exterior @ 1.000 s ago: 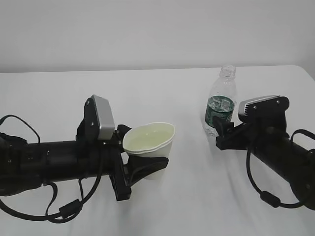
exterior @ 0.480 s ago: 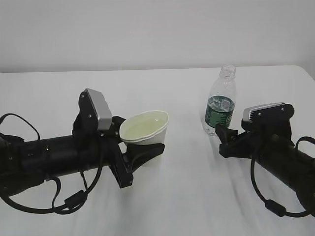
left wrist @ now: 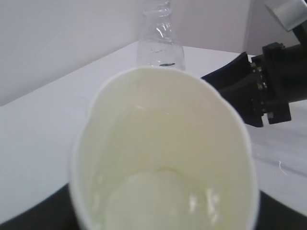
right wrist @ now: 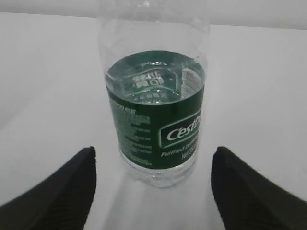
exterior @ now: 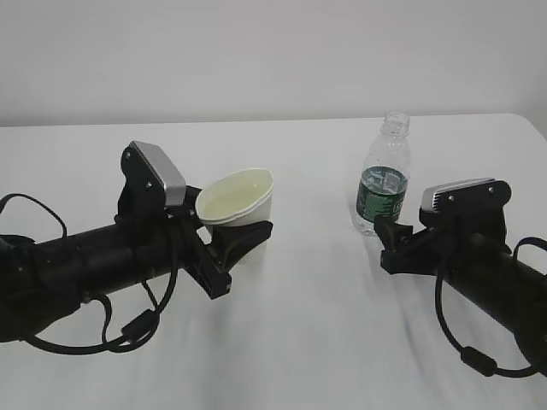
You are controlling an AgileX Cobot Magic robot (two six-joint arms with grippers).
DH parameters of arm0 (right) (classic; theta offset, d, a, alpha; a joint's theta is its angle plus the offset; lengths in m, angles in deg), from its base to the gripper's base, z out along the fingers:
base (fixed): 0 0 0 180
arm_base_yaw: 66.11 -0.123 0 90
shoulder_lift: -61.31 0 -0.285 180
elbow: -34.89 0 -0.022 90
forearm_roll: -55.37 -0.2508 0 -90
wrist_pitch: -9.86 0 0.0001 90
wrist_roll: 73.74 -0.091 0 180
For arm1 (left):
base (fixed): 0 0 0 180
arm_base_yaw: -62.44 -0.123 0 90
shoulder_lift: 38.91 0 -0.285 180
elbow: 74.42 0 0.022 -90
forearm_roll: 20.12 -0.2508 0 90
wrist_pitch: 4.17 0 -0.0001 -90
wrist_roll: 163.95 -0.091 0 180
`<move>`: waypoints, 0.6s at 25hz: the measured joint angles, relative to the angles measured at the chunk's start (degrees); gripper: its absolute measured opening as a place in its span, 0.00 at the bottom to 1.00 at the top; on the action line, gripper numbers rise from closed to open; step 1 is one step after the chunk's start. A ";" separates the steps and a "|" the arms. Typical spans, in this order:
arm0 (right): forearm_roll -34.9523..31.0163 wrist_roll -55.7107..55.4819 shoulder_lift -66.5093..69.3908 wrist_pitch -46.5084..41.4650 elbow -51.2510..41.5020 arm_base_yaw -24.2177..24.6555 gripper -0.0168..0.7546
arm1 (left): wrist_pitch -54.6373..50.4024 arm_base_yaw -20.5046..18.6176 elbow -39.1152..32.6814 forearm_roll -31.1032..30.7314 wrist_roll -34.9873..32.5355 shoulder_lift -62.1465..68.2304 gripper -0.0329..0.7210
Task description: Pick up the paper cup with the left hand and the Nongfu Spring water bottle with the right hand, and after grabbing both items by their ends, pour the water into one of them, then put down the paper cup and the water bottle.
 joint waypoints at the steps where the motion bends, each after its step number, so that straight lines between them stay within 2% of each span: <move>1: 0.00 0.00 0.00 0.00 0.00 0.00 0.76 | 0.00 0.00 0.00 0.53 -0.24 0.00 0.59; 15: 0.00 -0.04 0.00 0.00 0.00 0.00 0.76 | 0.00 0.00 0.00 8.02 -2.68 0.00 0.59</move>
